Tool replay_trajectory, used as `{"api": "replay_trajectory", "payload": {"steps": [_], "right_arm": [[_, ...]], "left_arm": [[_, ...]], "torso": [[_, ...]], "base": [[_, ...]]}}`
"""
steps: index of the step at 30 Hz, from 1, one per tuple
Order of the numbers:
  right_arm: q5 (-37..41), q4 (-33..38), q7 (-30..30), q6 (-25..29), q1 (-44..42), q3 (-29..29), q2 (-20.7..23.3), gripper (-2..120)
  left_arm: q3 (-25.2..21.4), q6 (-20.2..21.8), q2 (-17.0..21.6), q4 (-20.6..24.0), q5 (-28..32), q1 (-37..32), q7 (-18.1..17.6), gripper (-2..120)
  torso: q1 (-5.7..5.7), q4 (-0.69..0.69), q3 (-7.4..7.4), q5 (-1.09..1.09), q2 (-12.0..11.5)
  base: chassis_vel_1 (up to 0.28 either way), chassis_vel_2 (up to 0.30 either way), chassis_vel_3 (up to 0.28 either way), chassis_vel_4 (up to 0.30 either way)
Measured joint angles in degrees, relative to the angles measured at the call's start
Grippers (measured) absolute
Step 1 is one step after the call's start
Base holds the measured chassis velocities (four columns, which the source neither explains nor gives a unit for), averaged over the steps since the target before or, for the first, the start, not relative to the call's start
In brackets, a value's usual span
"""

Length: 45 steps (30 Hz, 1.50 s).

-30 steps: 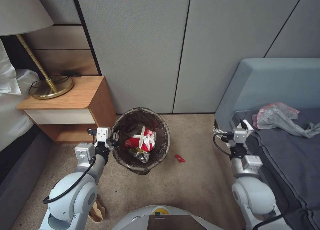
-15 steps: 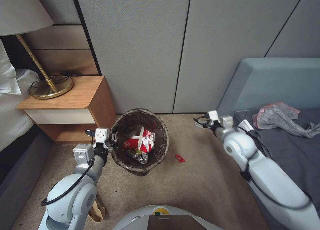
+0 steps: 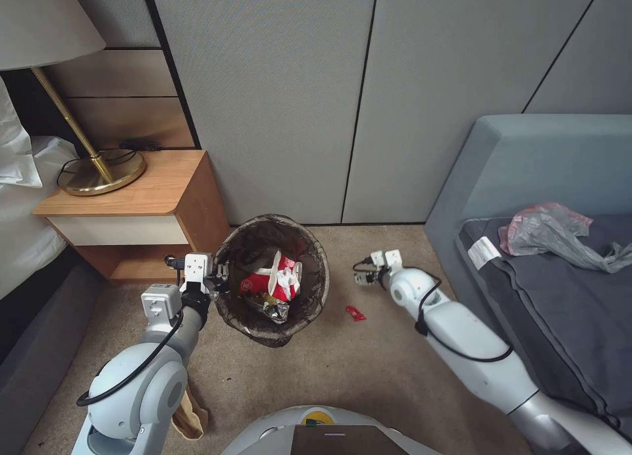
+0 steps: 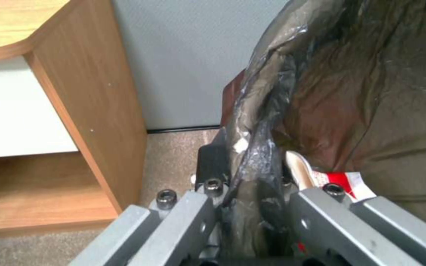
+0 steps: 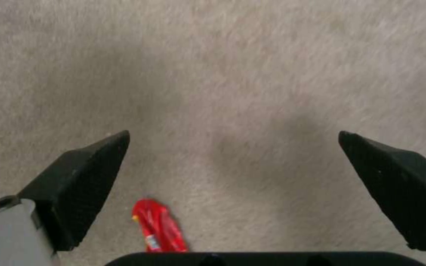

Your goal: Pick up the trash bin, then pick up the garbage from the floor and place it into the trash bin.

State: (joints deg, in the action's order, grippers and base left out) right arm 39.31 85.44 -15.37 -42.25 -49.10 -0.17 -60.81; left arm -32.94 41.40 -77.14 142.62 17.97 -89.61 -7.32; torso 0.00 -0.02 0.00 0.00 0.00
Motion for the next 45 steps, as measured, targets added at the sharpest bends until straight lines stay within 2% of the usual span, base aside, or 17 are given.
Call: {"api": "replay_trajectory", "payload": {"steps": [5, 13, 22, 37, 43, 45], "right_arm": [[-1.2, -1.1, 0.2, -0.2, -2.5, 1.3, -2.4, 100], [-1.9, -1.3, 0.5, -0.1, -5.6, 2.0, -3.5, 100], [-4.8, -2.3, 1.8, -0.1, -7.4, 2.0, -4.6, 100], [-8.4, -10.8, 4.2, 0.4, -5.5, 2.0, -9.8, 100], [-10.4, -13.4, 5.2, 3.0, -5.4, 2.0, -10.9, 100], [-11.1, -16.4, 5.7, 4.0, -5.1, 2.7, -11.9, 100]], "left_arm": [[0.0, 0.7, 0.1, 0.5, 0.9, 0.1, -1.2, 0], [0.0, 0.7, 0.6, 0.6, 1.8, -0.6, -2.6, 0], [0.2, 0.7, 0.4, 0.6, 1.9, -0.6, -2.6, 0], [0.3, 0.8, 0.2, 0.3, 1.6, 0.0, -2.2, 0], [0.3, 0.8, 0.2, 0.0, 1.3, 0.1, -1.7, 0], [0.3, 0.8, 0.1, -0.1, 1.2, -0.1, -1.6, 0]], "torso": [[0.0, 0.01, 0.0, 0.0, 0.0], [0.0, 0.01, 0.0, 0.0, 0.0], [0.0, 0.01, 0.0, -0.01, 0.0], [0.0, 0.02, 0.0, 0.0, 0.0], [0.0, 0.02, 0.0, 0.0, 0.0], [-0.01, 0.01, -0.01, -0.03, 0.0]], "base": [[0.0, 0.0, 0.0, 0.0], [0.0, 0.0, 0.0, 0.0], [0.0, 0.0, 0.0, 0.0], [0.0, 0.0, 0.0, 0.0], [0.0, 0.0, 0.0, 0.0], [0.0, 0.0, 0.0, 0.0]]}}
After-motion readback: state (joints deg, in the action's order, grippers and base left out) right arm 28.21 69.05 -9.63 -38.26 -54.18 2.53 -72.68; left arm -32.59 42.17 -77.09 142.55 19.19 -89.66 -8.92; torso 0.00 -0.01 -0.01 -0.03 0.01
